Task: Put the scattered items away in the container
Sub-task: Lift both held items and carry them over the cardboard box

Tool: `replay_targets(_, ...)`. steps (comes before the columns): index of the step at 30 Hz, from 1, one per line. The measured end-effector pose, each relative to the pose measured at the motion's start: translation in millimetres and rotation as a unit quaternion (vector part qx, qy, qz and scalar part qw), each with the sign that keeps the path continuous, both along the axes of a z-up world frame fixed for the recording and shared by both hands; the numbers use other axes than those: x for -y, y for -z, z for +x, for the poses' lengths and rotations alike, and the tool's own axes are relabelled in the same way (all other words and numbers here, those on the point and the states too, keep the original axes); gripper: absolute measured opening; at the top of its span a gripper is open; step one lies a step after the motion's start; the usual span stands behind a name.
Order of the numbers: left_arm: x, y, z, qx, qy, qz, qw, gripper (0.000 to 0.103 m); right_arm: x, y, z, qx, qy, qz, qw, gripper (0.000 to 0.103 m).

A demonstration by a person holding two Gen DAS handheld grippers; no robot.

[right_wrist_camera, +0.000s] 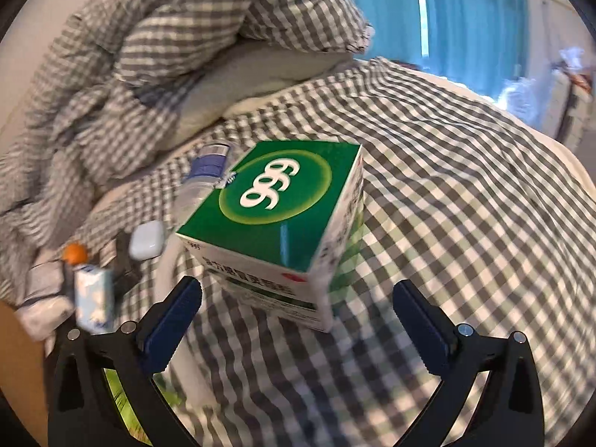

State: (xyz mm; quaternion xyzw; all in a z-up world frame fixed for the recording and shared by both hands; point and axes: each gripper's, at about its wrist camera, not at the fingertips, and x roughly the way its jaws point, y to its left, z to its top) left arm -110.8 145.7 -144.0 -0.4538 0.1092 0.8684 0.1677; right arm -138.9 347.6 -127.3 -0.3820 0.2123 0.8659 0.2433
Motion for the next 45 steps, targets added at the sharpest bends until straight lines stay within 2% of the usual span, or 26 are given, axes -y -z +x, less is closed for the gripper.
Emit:
replay_targets(4,4,2,-1,-0.006,0.006,-0.008,0.9999,0.079,8,4,-15,0.008,0.034,0.011,0.999,0.103)
replay_targets(8,4,3,-3,-0.008,0.012,-0.010,0.9998,0.079,13,7,-34,0.026,0.066,0.050,0.996,0.103)
replay_targets(15,6,4,-9,0.000,0.007,0.005,1.0000,0.079,-6,24,-53,0.051,0.095,0.040,0.993,0.100)
replay_targets(17,6,4,-9,-0.002,0.006,0.004,1.0000,0.079,-9,25,-45,0.040,0.090,0.026,0.995,0.085)
replay_targets(21,5,2,-7,-0.003,0.002,0.002,1.0000,0.079,-8,16,-28,0.028,0.065,0.051,0.996,0.081)
replay_targets(26,3,-8,2,-0.004,0.001,0.009,1.0000,0.079,-5,-9,7,-0.015,0.025,0.061,0.998,0.080)
replay_targets(29,0,-23,10,-0.019,0.009,0.014,0.9997,0.079,2,-29,29,-0.030,0.003,0.076,0.997,0.080)
replay_targets(37,9,-85,38,-0.073,0.014,0.039,0.9964,0.079,11,-81,92,-0.078,-0.051,0.055,0.994,0.080)
replay_targets(41,33,-129,53,-0.105,-0.004,0.063,0.9925,0.079,32,-108,111,-0.103,-0.092,0.042,0.990,0.080)
replay_targets(45,63,-167,68,-0.145,-0.029,0.072,0.9864,0.079,72,-132,120,-0.129,-0.143,0.033,0.981,0.080)
